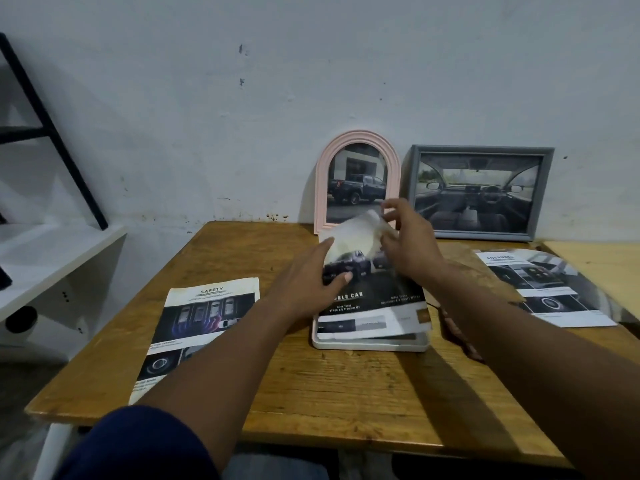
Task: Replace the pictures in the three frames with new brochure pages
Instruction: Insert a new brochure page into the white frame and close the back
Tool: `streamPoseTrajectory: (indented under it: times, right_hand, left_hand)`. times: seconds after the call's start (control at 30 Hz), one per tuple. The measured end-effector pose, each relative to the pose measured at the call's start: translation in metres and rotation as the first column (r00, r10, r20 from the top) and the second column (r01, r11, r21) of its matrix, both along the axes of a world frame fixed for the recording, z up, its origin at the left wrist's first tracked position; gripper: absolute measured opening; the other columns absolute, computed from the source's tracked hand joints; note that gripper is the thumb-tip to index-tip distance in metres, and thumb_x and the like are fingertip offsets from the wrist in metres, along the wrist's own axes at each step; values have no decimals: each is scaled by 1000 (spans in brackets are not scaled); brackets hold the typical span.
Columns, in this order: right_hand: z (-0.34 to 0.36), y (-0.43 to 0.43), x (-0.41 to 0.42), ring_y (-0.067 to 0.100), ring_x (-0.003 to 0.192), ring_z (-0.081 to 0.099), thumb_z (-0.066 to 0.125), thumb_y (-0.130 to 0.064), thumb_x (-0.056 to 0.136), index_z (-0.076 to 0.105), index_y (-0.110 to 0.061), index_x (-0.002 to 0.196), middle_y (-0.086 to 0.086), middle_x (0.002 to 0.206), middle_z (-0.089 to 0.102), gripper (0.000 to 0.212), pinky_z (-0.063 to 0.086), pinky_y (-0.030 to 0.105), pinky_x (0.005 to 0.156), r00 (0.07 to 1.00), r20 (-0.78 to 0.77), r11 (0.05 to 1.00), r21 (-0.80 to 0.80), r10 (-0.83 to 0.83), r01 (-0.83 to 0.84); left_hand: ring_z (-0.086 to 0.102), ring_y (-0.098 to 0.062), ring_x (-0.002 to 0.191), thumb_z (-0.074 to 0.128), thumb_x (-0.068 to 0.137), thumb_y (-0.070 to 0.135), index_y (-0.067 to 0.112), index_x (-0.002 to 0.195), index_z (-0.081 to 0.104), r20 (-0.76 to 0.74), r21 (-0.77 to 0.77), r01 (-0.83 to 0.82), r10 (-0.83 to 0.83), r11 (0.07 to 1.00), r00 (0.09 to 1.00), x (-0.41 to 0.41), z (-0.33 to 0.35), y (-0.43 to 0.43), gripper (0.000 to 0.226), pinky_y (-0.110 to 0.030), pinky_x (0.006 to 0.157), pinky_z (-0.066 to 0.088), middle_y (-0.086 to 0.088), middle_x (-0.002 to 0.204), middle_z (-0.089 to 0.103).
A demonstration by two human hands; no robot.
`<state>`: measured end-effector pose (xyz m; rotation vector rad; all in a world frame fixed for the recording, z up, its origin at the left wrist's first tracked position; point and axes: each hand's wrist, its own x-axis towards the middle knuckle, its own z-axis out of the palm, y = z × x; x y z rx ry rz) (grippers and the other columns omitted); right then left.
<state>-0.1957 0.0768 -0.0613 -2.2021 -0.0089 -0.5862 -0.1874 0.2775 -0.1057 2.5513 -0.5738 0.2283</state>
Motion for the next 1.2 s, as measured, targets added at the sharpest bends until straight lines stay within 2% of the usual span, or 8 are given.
streamPoseTrajectory:
  times: [0.07, 0.17, 0.3, 0.57, 0.73, 0.93, 1.1, 1.2]
  right_hand:
    - [18, -18, -3, 17, 109, 59, 63, -7, 93, 49, -25, 133, -6, 121, 57, 47, 58, 30, 76, 1000, 13, 996, 86, -17, 16]
    - [38, -57, -12, 17, 108, 60, 67, -11, 91, 51, -24, 131, -5, 119, 61, 45, 57, 41, 88, 996, 12, 975, 203, -92, 87]
    - [47, -127, -35, 18, 108, 60, 72, -13, 88, 56, -21, 128, -7, 113, 63, 44, 54, 45, 96, 979, -25, 967, 156, -201, 203]
    - [36, -254, -81, 23, 102, 61, 69, -13, 90, 66, -17, 119, 6, 119, 67, 29, 47, 31, 80, 895, -177, 904, -210, -409, 372]
    - [27, -299, -68, 27, 111, 59, 69, -8, 89, 66, -16, 121, 11, 124, 64, 33, 44, 31, 88, 864, -232, 853, -400, -447, 334]
    - [-8, -313, -43, 29, 114, 56, 68, -12, 89, 64, -19, 124, 11, 129, 61, 36, 44, 34, 90, 857, -285, 848, -452, -430, 275]
    - [-48, -300, -50, 31, 149, 9, 55, -41, 93, 55, -33, 133, 1, 161, 26, 41, 15, 59, 113, 777, -325, 613, -784, -539, 97]
    - [-58, -285, -59, 31, 152, -9, 42, -43, 97, 52, -31, 135, 2, 166, 12, 42, 0, 67, 113, 794, -271, 495, -868, -544, 43]
  left_hand:
    - [36, -24, 145, 57, 92, 64, 32, 160, 18, 52, -6, 29, -29, 1000, 998, 1, 10, -13, 85, -47, 111, 39, 1, 163, 32]
    - [26, -25, 151, 56, 88, 71, 36, 160, 15, 80, -30, 85, -83, 996, 993, 1, 19, -46, 89, -47, 114, 34, 1, 169, 12]
    - [21, -26, 153, 56, 87, 73, 38, 159, 19, 93, -4, 177, -176, 984, 980, -4, 26, -105, 88, -50, 116, 35, 6, 170, 2]
    - [22, -24, 151, 58, 87, 71, 33, 157, 29, 7, 156, 450, -456, 879, 890, -18, 16, -242, 85, -49, 120, 26, 0, 167, 22]
    - [27, -26, 148, 58, 90, 66, 30, 156, 35, -65, 246, 531, -532, 811, 844, -21, 4, -296, 79, -48, 117, 27, -3, 162, 32]
    - [54, -25, 114, 51, 89, 71, 27, 131, 61, -101, 391, 530, -537, 752, 837, -7, -9, -316, 62, -44, 96, 44, -2, 121, 64]
    - [54, -24, 116, 50, 89, 70, 27, 125, 64, -80, 434, 508, -530, 744, 844, -3, -10, -312, 58, -50, 108, 33, 0, 117, 66]
    - [49, -25, 128, 53, 93, 62, 26, 130, 62, -105, 427, 498, -506, 755, 856, -4, -5, -309, 53, -49, 114, 27, -2, 125, 65]
